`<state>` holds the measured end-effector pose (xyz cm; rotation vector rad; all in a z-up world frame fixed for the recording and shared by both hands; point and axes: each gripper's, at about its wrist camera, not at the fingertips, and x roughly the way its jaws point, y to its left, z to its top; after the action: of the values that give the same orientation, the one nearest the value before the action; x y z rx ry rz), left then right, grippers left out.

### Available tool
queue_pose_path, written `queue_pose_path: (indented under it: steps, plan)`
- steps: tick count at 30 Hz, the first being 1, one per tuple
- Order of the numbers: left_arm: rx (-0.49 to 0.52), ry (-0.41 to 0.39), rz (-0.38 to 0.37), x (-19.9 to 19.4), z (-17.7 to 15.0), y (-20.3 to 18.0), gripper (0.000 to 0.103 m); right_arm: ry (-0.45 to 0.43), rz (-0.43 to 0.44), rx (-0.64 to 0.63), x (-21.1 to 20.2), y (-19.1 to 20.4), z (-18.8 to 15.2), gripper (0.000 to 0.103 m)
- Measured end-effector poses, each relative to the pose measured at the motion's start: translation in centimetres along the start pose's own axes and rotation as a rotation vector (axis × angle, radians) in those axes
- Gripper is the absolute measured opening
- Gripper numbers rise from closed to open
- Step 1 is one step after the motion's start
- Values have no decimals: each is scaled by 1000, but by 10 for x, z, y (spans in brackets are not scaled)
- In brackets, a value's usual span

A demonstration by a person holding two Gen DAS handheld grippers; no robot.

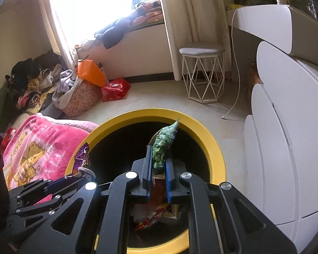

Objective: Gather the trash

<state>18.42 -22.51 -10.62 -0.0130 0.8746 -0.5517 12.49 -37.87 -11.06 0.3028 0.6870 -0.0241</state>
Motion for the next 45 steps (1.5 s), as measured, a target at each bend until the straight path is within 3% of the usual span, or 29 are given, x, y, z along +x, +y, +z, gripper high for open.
queue_pose_path:
  steps: [11, 25, 33, 34, 45]
  plan:
    - [-10, 7, -8, -1, 0, 3, 36, -5, -12, -7, -2, 1, 0, 32]
    - [-21, -18, 13, -17, 4, 11, 79, -20, -25, 3, -9, -4, 2, 59]
    - [-52, -37, 42, -32, 5, 19, 86, -48, -43, 11, -23, -6, 2, 75]
    - [-55, -41, 52, -34, 5, 21, 93, -52, -44, 12, -25, -5, 3, 78]
    - [-96, -96, 140, -67, 2, 41, 93, -78, -20, 6, -43, 7, 1, 88]
